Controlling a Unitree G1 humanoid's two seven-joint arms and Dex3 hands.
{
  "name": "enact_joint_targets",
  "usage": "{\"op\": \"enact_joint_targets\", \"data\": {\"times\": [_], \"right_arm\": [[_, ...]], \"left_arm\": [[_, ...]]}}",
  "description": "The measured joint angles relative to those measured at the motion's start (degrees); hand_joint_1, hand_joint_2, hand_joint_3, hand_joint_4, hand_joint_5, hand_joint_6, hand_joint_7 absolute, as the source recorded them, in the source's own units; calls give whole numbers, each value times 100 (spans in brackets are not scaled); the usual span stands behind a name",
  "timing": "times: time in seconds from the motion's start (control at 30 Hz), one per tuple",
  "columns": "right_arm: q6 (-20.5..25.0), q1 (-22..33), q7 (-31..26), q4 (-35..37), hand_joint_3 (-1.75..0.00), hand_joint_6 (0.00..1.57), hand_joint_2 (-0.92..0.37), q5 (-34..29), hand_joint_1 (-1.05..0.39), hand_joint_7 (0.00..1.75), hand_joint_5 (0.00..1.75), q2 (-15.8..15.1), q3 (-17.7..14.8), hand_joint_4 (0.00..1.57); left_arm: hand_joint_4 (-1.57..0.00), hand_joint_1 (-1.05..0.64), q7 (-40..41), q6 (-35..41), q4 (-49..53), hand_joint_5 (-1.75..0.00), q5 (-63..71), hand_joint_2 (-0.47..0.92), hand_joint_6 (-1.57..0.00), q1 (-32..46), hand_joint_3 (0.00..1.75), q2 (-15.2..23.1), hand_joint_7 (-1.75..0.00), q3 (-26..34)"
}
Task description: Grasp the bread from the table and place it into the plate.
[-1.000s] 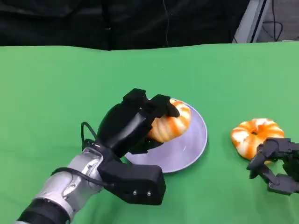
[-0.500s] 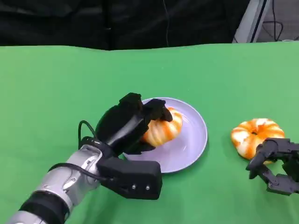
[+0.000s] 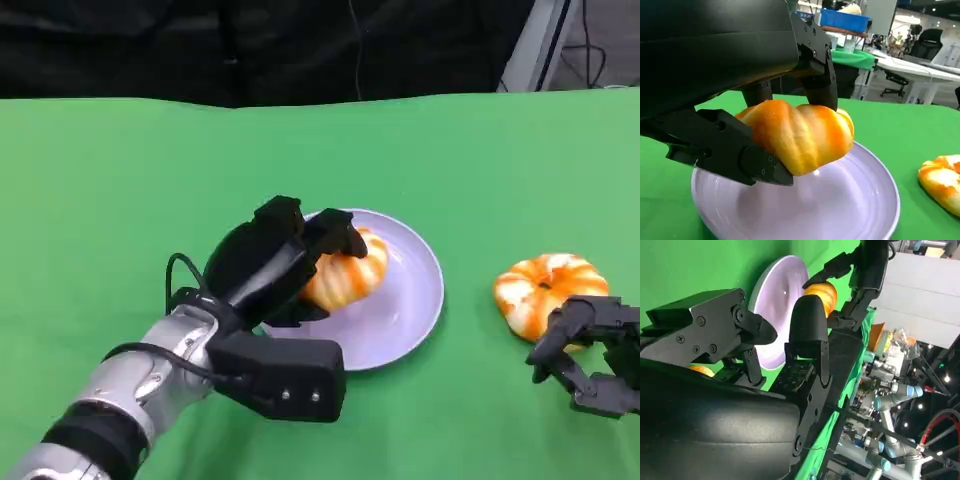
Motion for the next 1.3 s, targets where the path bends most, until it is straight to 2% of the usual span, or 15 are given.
{"op": "enact_joint_targets", "data": {"times": [0.27,0.67,0.77,0.8,0.87,0.9,0.97,1.0,1.07,1.1,1.2,1.27,1.3], "right_arm": [[0,0,0,4,-83,93,-69,0,14,101,141,3,2,88],[-1,0,-2,15,-84,93,-68,-2,14,102,141,10,7,88],[-3,0,-2,15,-84,93,-68,-2,14,102,141,13,7,87],[-3,0,-2,16,-84,93,-68,-2,14,102,141,14,7,87],[-3,0,-2,15,-84,92,-68,-2,14,102,141,21,7,87],[-3,0,-2,15,-80,92,-71,-2,14,103,142,27,8,87],[-3,0,-2,14,-79,92,-71,-2,14,103,142,42,10,87],[-3,0,-2,14,-79,92,-71,-2,14,103,142,45,10,87],[-5,0,-20,15,-79,92,-71,-10,14,103,142,48,10,87],[-9,0,-42,16,-79,92,-71,-20,15,103,142,48,10,87],[-47,0,-55,28,-80,92,-71,-31,15,103,142,48,10,87],[-79,0,-59,47,-81,93,-71,-42,15,103,142,48,11,88],[-86,0,-63,48,-81,93,-71,-42,15,103,142,48,11,88]], "left_arm": [[-26,-14,0,26,36,-175,21,92,-39,-5,10,-3,-140,-45],[-26,-18,-19,61,125,-167,73,92,-40,-67,20,-2,-134,-84],[-32,-20,-34,70,146,-150,87,92,-47,-83,16,-2,-115,-97],[-37,-22,-84,89,146,-134,87,92,-56,-86,15,-2,-94,-98],[-41,-24,-140,140,151,-125,99,92,-62,-87,14,-2,-79,-107],[-45,-27,-145,155,154,-109,104,92,-74,-87,14,-2,-50,-112],[-47,-27,-146,159,175,-105,115,92,-78,-99,14,-2,-40,-158],[-50,-29,-145,159,182,-89,118,92,-81,-106,14,-2,-23,-175],[-58,-30,-150,173,191,-63,130,92,-80,-121,15,0,-6,-202],[-61,-30,-158,188,191,-52,140,92,-78,-125,15,1,-3,-211],[-64,-33,-196,257,191,-40,185,92,-70,-132,17,11,0,-246],[-68,-38,-196,268,190,-21,229,92,-68,-134,18,20,0,-271],[-69,-39,-195,284,187,-17,245,92,-68,-135,18,23,0,-282]]}}
